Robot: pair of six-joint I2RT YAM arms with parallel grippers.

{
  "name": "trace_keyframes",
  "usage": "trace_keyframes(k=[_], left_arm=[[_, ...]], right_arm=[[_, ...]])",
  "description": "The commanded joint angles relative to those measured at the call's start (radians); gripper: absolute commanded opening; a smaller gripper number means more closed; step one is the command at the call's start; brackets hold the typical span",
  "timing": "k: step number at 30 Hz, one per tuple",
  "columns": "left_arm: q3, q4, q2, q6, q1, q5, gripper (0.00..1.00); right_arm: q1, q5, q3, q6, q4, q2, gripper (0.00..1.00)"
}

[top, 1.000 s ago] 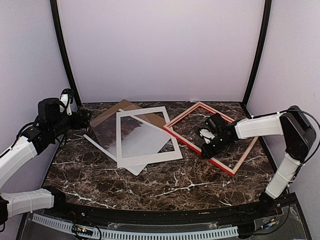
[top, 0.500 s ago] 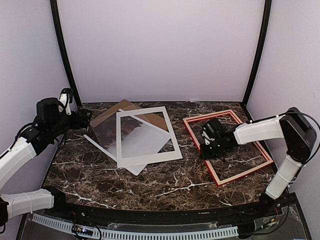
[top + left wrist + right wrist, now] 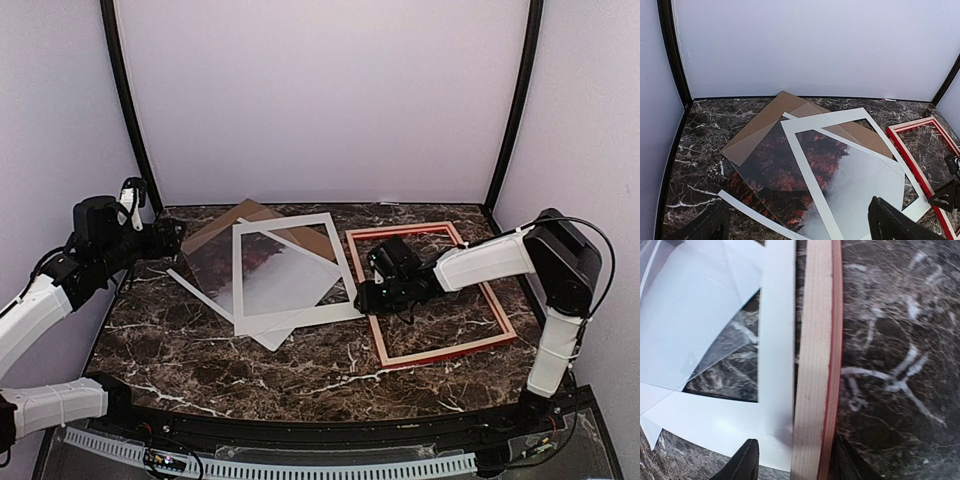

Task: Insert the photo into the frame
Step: Adjust the frame body at the center of the board, then pick up the glass panel from the mat board.

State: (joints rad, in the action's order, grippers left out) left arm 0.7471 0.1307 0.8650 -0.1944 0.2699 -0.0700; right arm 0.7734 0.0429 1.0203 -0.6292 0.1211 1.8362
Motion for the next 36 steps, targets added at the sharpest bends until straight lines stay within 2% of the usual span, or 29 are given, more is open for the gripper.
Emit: trace_keyframes(k=[1,6,12,13,14,20,27,33,36], left_arm=[[0.006,0.034,0.017,-0.031,0.006,0.013,0.99],[0.011,0.047,0.060,-0.068,0.008,0.019,0.99],[0.004,0.056,0.153,-0.181,0.019,0.012,0.99],[0.003,0.057,0.186,-0.212,0.020,0.011,0.99],[0.006,0.066,0.203,-0.225,0.020,0.011,0.99],[0.028,0.095,0.347,-0.310,0.020,0.009,0.99],[0.034,0.050,0.453,-0.321,0.018,0.061,0.99],[0.042,0.028,0.515,-0.314,0.000,0.067,0.99],[0.038,0.009,0.544,-0.315,-0.011,0.131,0.98]], right_arm=[[0.042,-0.040,0.040,-0.039,-0.048,0.032,0.57],[0.048,-0.040,0.044,0.016,-0.056,-0.017,0.68],[0.047,0.003,0.107,0.140,0.019,-0.067,0.81],[0.048,0.008,0.129,0.163,0.032,-0.059,0.96],[0.048,0.014,0.152,0.183,0.043,-0.049,0.98],[0.047,-0.019,0.304,0.267,0.061,0.058,0.99],[0.036,-0.102,0.542,0.300,0.126,0.230,0.99],[-0.006,-0.204,0.643,0.278,0.150,0.333,0.99],[-0.024,-0.261,0.656,0.269,0.152,0.363,0.96]])
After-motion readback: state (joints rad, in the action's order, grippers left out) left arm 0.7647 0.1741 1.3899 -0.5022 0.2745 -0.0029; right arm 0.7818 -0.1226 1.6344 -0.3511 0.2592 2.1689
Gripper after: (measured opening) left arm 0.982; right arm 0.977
